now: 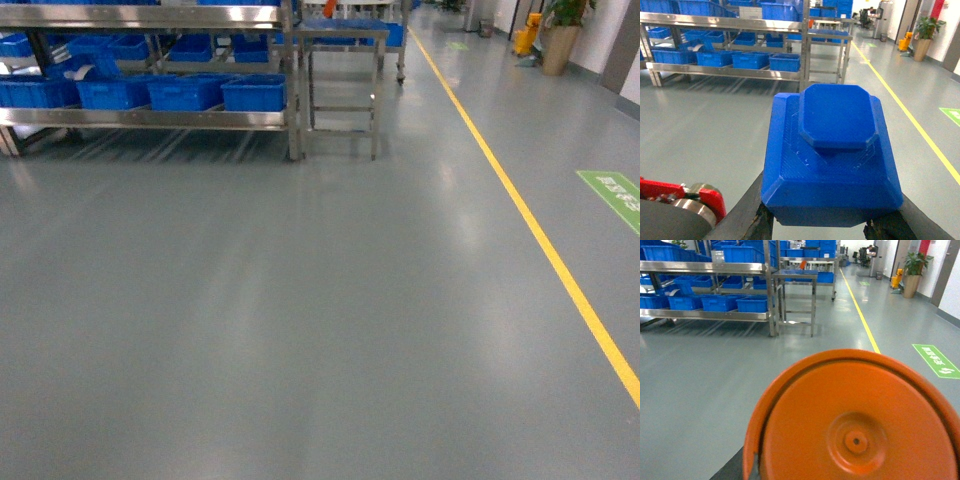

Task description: Sort blue parts and orange caps into right shelf containers

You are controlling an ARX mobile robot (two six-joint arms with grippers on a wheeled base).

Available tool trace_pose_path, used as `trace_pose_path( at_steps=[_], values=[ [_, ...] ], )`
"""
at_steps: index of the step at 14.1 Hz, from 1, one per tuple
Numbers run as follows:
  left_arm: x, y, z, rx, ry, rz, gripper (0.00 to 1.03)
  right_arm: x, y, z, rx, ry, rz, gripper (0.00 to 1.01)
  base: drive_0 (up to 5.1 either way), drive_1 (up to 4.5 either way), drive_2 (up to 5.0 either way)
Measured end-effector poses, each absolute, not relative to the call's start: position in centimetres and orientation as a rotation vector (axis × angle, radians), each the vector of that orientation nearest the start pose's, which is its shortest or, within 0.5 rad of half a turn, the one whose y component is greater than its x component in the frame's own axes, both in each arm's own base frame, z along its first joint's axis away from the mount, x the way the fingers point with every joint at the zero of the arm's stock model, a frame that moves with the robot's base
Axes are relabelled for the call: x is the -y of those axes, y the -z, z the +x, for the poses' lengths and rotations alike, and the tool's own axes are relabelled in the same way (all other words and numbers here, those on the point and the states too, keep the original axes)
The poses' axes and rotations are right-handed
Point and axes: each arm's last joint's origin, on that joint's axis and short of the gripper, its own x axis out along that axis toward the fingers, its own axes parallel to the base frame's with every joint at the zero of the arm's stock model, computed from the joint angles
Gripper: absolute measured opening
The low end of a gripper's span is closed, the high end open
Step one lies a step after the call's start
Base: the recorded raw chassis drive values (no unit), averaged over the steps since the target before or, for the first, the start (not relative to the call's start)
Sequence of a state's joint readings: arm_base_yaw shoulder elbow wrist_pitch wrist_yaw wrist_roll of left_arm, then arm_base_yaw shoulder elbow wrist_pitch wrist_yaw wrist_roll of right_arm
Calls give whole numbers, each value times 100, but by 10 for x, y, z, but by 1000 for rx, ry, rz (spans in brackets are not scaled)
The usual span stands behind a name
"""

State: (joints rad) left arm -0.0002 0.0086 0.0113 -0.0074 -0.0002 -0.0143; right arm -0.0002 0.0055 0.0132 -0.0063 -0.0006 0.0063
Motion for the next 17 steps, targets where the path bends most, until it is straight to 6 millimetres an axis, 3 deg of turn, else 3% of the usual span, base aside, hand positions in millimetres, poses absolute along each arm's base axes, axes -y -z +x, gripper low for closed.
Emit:
trace_pose_path(
  at_steps=[2,17],
  values=[
    [0,-166,98,-5,0,-14,40,0,-167,97,1,0,6,44,-125,73,-324],
    [0,-166,98,-6,-2,-14,40,0,-167,97,4,0,6,44,7,420,-405]
  ],
)
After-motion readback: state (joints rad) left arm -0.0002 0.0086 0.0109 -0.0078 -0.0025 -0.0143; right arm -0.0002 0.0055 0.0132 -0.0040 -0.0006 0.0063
